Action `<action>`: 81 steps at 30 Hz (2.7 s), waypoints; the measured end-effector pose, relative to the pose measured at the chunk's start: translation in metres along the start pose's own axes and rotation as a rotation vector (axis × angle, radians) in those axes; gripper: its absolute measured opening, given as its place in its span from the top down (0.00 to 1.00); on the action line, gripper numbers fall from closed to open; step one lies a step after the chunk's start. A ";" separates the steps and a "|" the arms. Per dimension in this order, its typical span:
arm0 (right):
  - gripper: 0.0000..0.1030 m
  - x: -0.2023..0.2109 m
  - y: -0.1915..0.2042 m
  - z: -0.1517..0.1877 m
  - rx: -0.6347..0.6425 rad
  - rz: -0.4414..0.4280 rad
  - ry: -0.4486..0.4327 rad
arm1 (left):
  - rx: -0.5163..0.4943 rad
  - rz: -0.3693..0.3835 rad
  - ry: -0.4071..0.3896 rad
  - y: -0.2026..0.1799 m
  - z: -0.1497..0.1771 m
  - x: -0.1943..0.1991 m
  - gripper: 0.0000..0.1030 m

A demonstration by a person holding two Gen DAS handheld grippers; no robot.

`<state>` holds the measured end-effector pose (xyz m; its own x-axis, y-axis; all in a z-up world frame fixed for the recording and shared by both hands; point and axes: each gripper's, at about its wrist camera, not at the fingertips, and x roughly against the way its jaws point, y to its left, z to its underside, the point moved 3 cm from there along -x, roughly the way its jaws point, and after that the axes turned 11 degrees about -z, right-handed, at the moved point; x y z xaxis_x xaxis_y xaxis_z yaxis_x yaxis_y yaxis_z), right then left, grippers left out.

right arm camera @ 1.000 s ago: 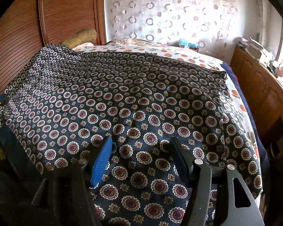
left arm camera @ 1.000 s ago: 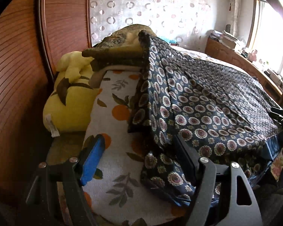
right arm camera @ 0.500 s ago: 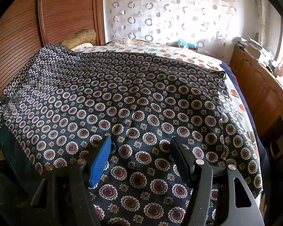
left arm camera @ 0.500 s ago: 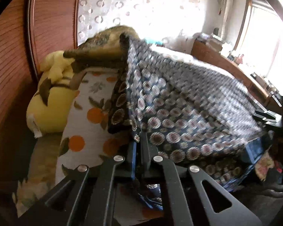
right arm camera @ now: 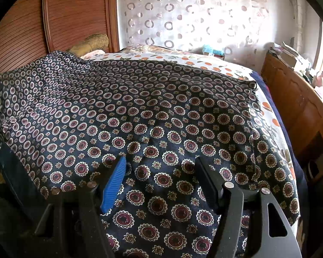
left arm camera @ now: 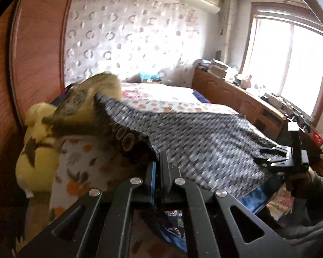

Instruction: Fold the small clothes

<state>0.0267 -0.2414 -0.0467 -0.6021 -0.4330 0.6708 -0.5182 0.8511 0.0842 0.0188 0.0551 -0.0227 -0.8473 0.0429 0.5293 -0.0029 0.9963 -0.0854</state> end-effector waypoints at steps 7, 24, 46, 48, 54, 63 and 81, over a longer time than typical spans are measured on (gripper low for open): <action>0.34 0.008 -0.002 -0.001 0.017 0.029 0.011 | -0.066 0.098 -0.090 -0.045 -0.050 -0.003 0.97; 0.34 0.081 -0.032 0.008 -0.076 0.115 -0.098 | -0.187 0.285 -0.140 -0.155 -0.110 -0.016 0.97; 0.34 0.056 -0.007 -0.010 -0.017 0.034 -0.076 | -0.205 0.178 -0.012 -0.145 -0.051 -0.032 0.25; 0.34 0.046 -0.004 -0.014 0.000 0.021 -0.063 | -0.204 0.160 -0.001 -0.138 -0.046 -0.035 0.25; 0.34 0.016 0.001 -0.024 0.037 -0.020 -0.006 | -0.172 0.116 0.035 -0.118 -0.033 -0.041 0.25; 0.60 -0.015 0.006 -0.038 0.093 -0.077 0.052 | -0.152 0.068 0.071 -0.103 -0.020 -0.051 0.25; 0.97 0.060 0.016 -0.049 0.099 -0.084 -0.201 | -0.136 0.054 0.081 -0.093 -0.015 -0.053 0.25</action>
<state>0.0124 -0.2389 0.0309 -0.6581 -0.5596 0.5036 -0.6226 0.7807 0.0539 0.0720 -0.0386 -0.0304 -0.7989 0.0974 0.5935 0.1183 0.9930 -0.0038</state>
